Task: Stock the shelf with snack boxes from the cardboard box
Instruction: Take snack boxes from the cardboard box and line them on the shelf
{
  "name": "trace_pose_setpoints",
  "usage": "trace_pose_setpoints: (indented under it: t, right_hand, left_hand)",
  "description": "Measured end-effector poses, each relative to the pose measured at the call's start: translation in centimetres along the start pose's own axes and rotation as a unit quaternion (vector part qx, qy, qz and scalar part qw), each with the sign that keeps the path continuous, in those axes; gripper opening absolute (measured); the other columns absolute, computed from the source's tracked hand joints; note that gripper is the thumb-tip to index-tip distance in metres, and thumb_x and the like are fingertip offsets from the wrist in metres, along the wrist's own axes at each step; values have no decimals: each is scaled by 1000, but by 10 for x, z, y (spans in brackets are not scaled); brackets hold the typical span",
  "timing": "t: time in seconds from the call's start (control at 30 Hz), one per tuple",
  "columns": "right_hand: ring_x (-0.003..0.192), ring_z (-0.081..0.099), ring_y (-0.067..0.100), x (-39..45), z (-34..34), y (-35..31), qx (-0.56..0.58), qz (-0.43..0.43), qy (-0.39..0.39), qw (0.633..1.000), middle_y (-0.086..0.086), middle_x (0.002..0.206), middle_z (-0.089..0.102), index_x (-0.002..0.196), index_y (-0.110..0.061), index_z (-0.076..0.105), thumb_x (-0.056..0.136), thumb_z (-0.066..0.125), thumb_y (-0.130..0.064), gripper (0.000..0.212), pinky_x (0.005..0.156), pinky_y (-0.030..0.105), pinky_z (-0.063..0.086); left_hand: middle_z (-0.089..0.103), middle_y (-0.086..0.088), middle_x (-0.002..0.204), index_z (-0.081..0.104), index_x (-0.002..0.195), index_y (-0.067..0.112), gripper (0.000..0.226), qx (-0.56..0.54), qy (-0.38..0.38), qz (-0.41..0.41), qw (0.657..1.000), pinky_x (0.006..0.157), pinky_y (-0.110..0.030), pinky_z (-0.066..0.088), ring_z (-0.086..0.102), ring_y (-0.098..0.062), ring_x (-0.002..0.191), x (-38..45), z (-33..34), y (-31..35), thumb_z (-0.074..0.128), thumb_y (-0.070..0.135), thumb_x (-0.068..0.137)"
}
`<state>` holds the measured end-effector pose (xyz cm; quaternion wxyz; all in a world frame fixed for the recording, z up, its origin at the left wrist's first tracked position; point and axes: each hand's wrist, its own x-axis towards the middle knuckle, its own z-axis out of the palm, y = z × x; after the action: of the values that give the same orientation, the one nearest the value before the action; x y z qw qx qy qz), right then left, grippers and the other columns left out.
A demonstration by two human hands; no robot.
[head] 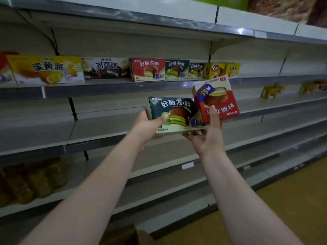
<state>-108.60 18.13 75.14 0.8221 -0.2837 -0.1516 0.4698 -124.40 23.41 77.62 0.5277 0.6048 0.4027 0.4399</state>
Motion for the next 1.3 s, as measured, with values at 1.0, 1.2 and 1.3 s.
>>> trace_pose_setpoints:
  t: [1.0, 1.2, 1.3]
  right_hand:
    - [92, 68, 20, 395, 54, -152, -49, 60, -54, 996, 5, 109, 67, 123, -14, 48, 85, 64, -53, 56, 68, 32, 55]
    - [92, 65, 22, 428, 62, -136, -54, 129, -76, 987, 8, 114, 63, 130, -17, 44, 83, 66, -51, 61, 56, 30, 51]
    - [99, 64, 22, 439, 64, -131, -26, 146, -88, 985, 7, 117, 63, 134, -18, 43, 85, 65, -51, 63, 73, 35, 54]
  left_hand:
    - [67, 0, 117, 52, 122, 24, 45, 171, 93, 62, 979, 78, -26, 51, 64, -11, 97, 332, 135, 79, 74, 21, 83]
    - [65, -5, 122, 57, 128, 15, 51, 415, 189, 41, 889, 87, -30, 47, 60, -22, 108, 351, 138, 73, 73, 35, 84]
    - [71, -7, 102, 65, 111, 12, 44, 488, 236, 5, 840, 79, -32, 53, 67, -24, 89, 356, 141, 80, 75, 42, 80]
